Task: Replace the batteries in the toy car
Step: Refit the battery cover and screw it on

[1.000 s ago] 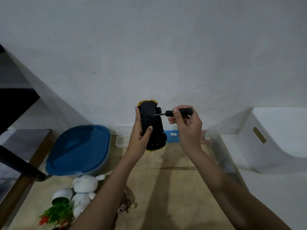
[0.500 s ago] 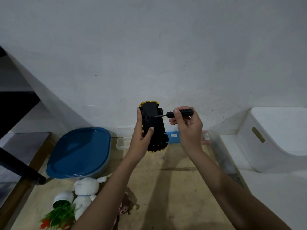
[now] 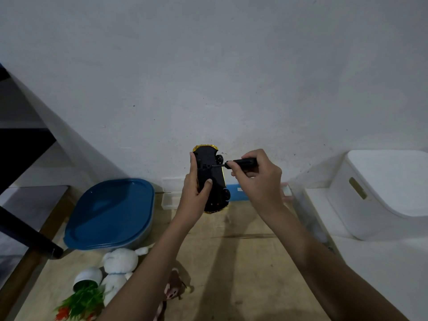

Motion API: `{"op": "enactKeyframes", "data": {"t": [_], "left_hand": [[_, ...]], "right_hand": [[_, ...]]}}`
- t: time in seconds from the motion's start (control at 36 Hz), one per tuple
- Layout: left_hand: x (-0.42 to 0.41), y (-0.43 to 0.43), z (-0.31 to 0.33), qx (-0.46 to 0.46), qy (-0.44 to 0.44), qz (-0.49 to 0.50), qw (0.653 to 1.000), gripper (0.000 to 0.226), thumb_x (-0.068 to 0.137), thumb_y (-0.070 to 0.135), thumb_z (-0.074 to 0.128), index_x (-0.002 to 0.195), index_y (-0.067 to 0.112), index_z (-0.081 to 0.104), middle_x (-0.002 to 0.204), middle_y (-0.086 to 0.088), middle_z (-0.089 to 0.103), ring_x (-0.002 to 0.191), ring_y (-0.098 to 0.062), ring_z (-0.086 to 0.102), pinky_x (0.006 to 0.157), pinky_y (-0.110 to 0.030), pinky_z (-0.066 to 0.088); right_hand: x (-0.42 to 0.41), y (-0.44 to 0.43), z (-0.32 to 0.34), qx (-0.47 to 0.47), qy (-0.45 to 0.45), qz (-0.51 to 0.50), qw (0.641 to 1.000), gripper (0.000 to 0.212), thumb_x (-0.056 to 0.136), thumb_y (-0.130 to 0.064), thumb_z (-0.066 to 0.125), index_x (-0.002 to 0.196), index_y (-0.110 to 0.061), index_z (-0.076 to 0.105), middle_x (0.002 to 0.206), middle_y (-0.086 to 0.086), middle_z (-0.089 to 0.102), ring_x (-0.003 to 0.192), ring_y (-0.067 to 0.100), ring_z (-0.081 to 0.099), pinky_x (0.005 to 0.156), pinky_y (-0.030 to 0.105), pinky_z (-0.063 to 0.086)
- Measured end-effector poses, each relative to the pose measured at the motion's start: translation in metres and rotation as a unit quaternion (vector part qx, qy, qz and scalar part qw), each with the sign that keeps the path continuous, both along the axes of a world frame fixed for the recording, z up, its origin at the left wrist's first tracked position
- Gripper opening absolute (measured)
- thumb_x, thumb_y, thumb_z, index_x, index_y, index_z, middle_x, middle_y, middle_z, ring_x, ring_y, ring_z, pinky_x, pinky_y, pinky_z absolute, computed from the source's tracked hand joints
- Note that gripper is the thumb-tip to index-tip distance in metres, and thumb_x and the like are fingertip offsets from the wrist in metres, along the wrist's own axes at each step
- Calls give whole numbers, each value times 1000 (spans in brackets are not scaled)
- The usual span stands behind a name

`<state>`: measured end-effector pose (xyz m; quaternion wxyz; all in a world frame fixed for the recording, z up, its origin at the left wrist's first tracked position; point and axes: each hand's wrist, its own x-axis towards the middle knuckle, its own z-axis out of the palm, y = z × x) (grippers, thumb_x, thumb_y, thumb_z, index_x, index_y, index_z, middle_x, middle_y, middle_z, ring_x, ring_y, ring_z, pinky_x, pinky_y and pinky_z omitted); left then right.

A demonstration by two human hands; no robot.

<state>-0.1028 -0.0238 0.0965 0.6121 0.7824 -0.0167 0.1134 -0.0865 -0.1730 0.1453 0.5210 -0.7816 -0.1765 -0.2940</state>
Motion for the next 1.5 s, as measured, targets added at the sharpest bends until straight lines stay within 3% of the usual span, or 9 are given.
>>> {"op": "enactKeyframes", "data": {"t": [0.19,0.31,0.72,0.89,0.97,1.08,1.19,1.33,1.5], "left_hand": [[5,2,-4,40,-5,26,999,78,97,21,45,139,58,-10,127,-1,43,108,-10,52,97,-38,47],[5,3,-3,78,-7,37,996,76,98,20,42,142,51,-12,116,-7,44,93,-8,54,79,-26,47],[-3,6,-2,145,1,36,989,72,99,24,39,142,48,-14,109,-6,41,81,-6,51,71,-26,43],[1,12,-3,118,5,47,992,75,98,19,42,145,44,-11,113,-10,44,87,-7,52,72,-22,45],[0,15,-2,103,6,38,994,77,97,21,43,141,52,-12,118,-10,47,95,-14,56,87,-37,51],[-2,17,-1,84,21,29,996,76,89,35,42,135,64,-12,122,-9,48,99,-22,59,89,-49,51],[-5,19,3,49,39,18,998,77,90,31,44,136,62,-10,130,-4,45,110,-20,55,98,-47,47],[-7,17,11,-18,50,-3,999,76,98,11,43,146,39,-8,121,13,43,108,-11,51,97,-33,45],[-8,23,15,-97,106,-3,990,73,98,20,45,145,45,-4,139,-10,43,117,-26,54,88,-33,50]], "right_hand": [[-4,2,-4,-69,18,-23,997,29,85,-24,67,78,-5,47,64,12,62,57,25,66,50,41,53],[-6,2,-4,-111,27,-44,992,28,90,-25,61,76,-5,48,58,9,58,51,24,60,47,41,51],[-3,9,9,-55,213,-51,974,40,88,-42,58,79,-4,58,61,7,61,44,21,63,56,43,57],[-6,12,10,-71,233,-18,970,28,86,-32,65,86,-4,64,71,11,66,53,19,67,68,39,58],[-7,14,10,-87,217,-23,972,24,85,-30,66,87,-6,66,71,11,65,54,21,67,64,40,58],[-6,18,12,-120,169,-32,978,16,83,-22,70,87,-6,68,79,12,69,71,22,67,72,38,57],[-5,19,11,-167,136,-30,976,9,83,-17,69,88,-9,68,83,8,69,76,19,64,75,36,55],[-4,21,6,-196,114,-37,973,9,85,-19,66,90,-11,66,85,5,67,76,18,61,74,37,55],[0,11,11,-118,179,-35,976,19,90,-27,60,96,-11,67,90,5,69,83,19,63,76,38,54]]}}
